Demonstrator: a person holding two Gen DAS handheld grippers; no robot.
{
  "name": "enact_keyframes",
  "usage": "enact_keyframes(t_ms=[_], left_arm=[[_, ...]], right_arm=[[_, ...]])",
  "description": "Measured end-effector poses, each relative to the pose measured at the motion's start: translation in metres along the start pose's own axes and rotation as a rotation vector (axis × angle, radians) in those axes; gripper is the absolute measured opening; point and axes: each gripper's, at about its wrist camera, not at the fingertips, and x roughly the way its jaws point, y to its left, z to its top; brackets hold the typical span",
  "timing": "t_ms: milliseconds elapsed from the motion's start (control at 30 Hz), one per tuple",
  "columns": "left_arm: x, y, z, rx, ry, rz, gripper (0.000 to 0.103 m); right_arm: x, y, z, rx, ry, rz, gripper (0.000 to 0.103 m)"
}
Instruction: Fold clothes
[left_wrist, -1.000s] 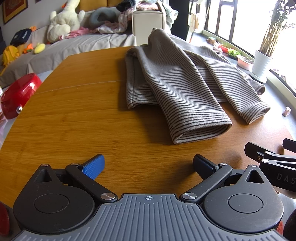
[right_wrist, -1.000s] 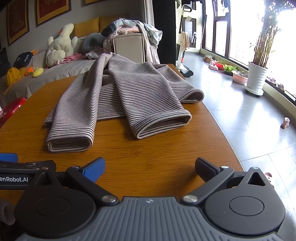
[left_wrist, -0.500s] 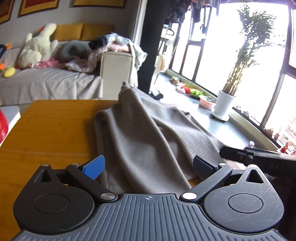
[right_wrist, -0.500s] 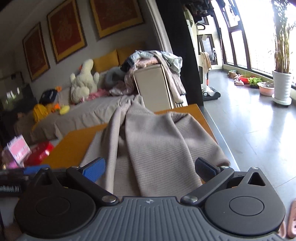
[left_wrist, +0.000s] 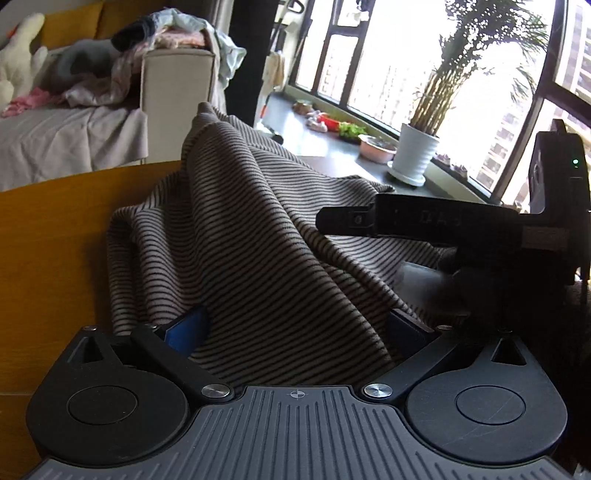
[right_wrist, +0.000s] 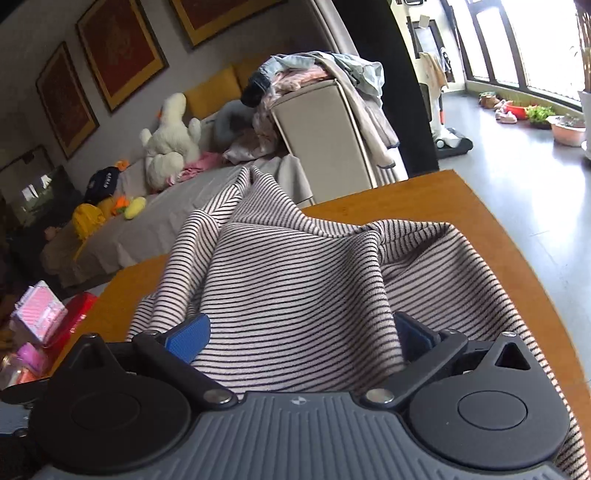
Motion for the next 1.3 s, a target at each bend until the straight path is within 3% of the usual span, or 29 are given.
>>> enact_keyframes(t_ms=[133, 233, 267, 400, 667, 733, 767, 833, 867, 900, 967, 1100, 1167, 1200, 1233, 1267, 1300], left_arm=[[-0.046, 0.003, -0.035, 0.074, 0.049, -0.046, 0.103], [-0.084, 0.014, -0.059, 0.051, 0.092, -0.13, 0.103], [-0.093, 0.017, -0.065, 0.041, 0.096, -0.127, 0.103], [-0.1, 0.01, -0.069, 0.06, 0.101, -0.066, 0.103], [-0.102, -0.013, -0.067, 0.123, 0.105, 0.074, 0.103], [-0.102, -0.019, -0.067, 0.139, 0.106, 0.109, 0.085], [-0.103, -0.021, -0.066, 0.151, 0.1, 0.126, 0.065], [-0.106, -0.014, -0.059, 0.186, 0.067, 0.172, 0.05], [-0.108, -0.009, -0.055, 0.201, 0.051, 0.198, 0.037], [-0.11, -0.002, -0.051, 0.21, 0.037, 0.225, 0.035], [-0.115, 0.025, -0.037, 0.184, -0.004, 0.317, 0.029], [-0.125, 0.088, -0.004, 0.128, -0.11, 0.547, 0.025], [-0.131, 0.114, 0.01, 0.071, -0.139, 0.584, 0.025], [-0.136, 0.124, 0.016, 0.016, -0.146, 0.547, 0.026], [-0.142, 0.132, 0.021, -0.036, -0.153, 0.49, 0.027], [-0.15, 0.138, 0.024, -0.085, -0.161, 0.386, 0.037], [-0.156, 0.142, 0.027, -0.12, -0.166, 0.289, 0.058]], right_arm=[[-0.04, 0.03, -0.043, 0.001, 0.028, 0.066, 0.103], [-0.07, 0.046, -0.07, 0.026, 0.039, 0.095, 0.103], [-0.078, 0.048, -0.076, 0.045, 0.042, 0.106, 0.103], [-0.088, 0.047, -0.082, 0.136, 0.053, 0.136, 0.103], [-0.088, 0.07, -0.081, -0.068, 0.132, 0.089, 0.103], [-0.09, 0.069, -0.081, -0.06, 0.131, 0.092, 0.103], [-0.091, 0.067, -0.08, -0.048, 0.127, 0.097, 0.103], [-0.095, 0.064, -0.078, -0.027, 0.111, 0.085, 0.103], [-0.098, 0.063, -0.076, -0.02, 0.098, 0.067, 0.103], [-0.104, 0.065, -0.074, -0.052, 0.059, 0.029, 0.103], [-0.116, 0.073, -0.067, -0.145, -0.017, -0.057, 0.097], [-0.126, 0.102, -0.049, -0.319, -0.089, -0.177, 0.046], [-0.117, 0.119, -0.042, -0.352, -0.054, -0.142, 0.045], [-0.109, 0.13, -0.041, -0.373, -0.033, -0.117, 0.045], [-0.099, 0.141, -0.042, -0.396, -0.003, -0.098, 0.053], [-0.088, 0.15, -0.045, -0.417, 0.029, -0.093, 0.061], [-0.075, 0.159, -0.051, -0.448, 0.064, -0.094, 0.074]])
